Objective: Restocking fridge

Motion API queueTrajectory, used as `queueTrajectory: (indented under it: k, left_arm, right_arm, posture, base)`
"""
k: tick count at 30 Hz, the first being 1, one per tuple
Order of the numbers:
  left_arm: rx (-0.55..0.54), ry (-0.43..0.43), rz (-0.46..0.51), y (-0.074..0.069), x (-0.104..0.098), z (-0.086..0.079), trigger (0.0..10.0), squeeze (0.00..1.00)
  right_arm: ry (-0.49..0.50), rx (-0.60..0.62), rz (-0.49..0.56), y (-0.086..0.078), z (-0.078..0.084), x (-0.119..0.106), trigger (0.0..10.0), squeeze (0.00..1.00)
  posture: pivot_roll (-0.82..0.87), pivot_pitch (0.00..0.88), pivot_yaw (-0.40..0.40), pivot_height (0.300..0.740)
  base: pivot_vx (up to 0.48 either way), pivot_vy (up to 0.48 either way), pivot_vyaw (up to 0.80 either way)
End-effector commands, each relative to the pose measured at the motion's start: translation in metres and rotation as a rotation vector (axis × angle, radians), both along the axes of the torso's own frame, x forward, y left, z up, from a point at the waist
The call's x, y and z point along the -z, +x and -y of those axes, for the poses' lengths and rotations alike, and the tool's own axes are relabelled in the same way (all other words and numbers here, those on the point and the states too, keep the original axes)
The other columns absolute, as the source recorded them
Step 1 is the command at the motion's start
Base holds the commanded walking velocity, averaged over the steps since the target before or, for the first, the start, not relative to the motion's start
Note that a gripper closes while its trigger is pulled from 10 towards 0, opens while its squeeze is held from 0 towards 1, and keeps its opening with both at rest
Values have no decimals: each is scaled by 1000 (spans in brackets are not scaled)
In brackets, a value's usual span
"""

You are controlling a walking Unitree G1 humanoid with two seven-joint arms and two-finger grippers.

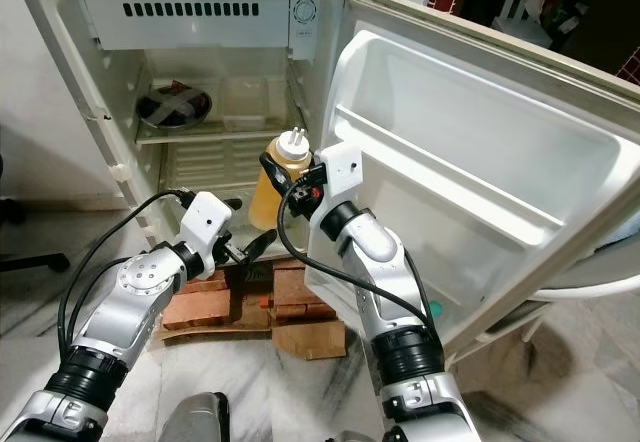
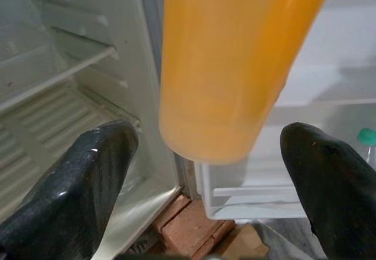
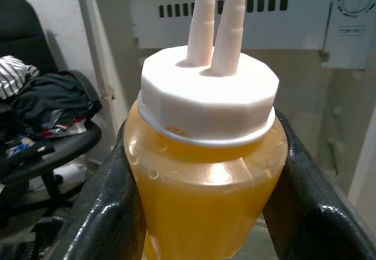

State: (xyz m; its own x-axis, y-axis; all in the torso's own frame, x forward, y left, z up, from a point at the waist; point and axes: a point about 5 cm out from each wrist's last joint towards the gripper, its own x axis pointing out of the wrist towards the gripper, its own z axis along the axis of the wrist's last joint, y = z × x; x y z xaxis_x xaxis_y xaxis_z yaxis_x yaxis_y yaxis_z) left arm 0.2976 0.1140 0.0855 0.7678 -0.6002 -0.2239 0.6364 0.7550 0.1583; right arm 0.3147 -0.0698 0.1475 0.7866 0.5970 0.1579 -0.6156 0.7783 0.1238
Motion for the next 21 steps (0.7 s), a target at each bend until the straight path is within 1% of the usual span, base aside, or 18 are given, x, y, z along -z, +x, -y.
queueTrajectory:
  k: [1,3,4,6,8,11,12,13,14,15,16,17,18,21]
  left_arm:
    - [8,1,19,2,-4,2,10000,0]
    - [8,-8,15,0,-5,2,10000,0]
    - [4,-33,-2,-3,-5,3,10000,0]
    - [2,-42,-8,-5,-4,3,10000,0]
    - [-17,-74,-33,-13,-1,1,10000,0]
    - [-45,-99,-52,-21,2,-4,10000,0]
    - [-75,-108,-61,-30,5,-9,10000,0]
    - [-75,-108,-61,-30,5,-9,10000,0]
    - [-92,-112,-69,-33,6,-12,10000,0]
    - [-147,-131,-84,-39,7,-20,10000,0]
    - [-147,-131,-84,-39,7,-20,10000,0]
    - [-178,-141,-91,-43,7,-25,10000,0]
    - [-185,-143,-94,-45,6,-27,10000,0]
    - [-242,-154,-92,-51,3,-39,10000,0]
  right_arm:
    - [5,62,35,4,5,-6,10000,0]
    - [2,105,57,6,8,-9,10000,0]
    - [0,161,81,8,12,-13,10000,0]
    - [-3,178,88,9,13,-14,10000,0]
    - [-28,259,127,9,23,-16,10000,0]
    - [-48,325,132,9,32,-15,10000,0]
    - [-56,367,121,7,40,-11,10000,0]
    - [-56,367,121,7,40,-11,10000,0]
    - [-54,387,114,5,44,-9,10000,0]
    - [-49,405,101,1,49,-5,10000,0]
    - [-49,405,101,1,49,-5,10000,0]
    - [-50,418,99,-4,53,-3,10000,0]
    - [-50,426,97,-5,55,-3,10000,0]
    - [-50,448,70,-20,64,3,10000,0]
  posture:
    - [20,14,-74,740]
    - [20,14,-74,740]
    - [19,14,-72,740]
    - [19,14,-72,740]
    - [16,11,-66,740]
    - [12,7,-61,740]
    - [14,3,-59,740]
    - [14,3,-59,740]
    - [14,3,-59,740]
    - [14,0,-60,740]
    - [14,0,-60,740]
    - [18,0,-62,740]
    - [18,0,-62,740]
    - [28,0,-64,740]
  base:
    - [0,0,0]
    - [0,0,0]
    - [0,0,0]
    - [0,0,0]
    - [0,0,0]
    - [0,0,0]
    - [0,0,0]
    - [0,0,0]
    - [0,0,0]
    - [0,0,0]
    - [0,0,0]
    - [0,0,0]
    - [0,0,0]
    - [0,404,0]
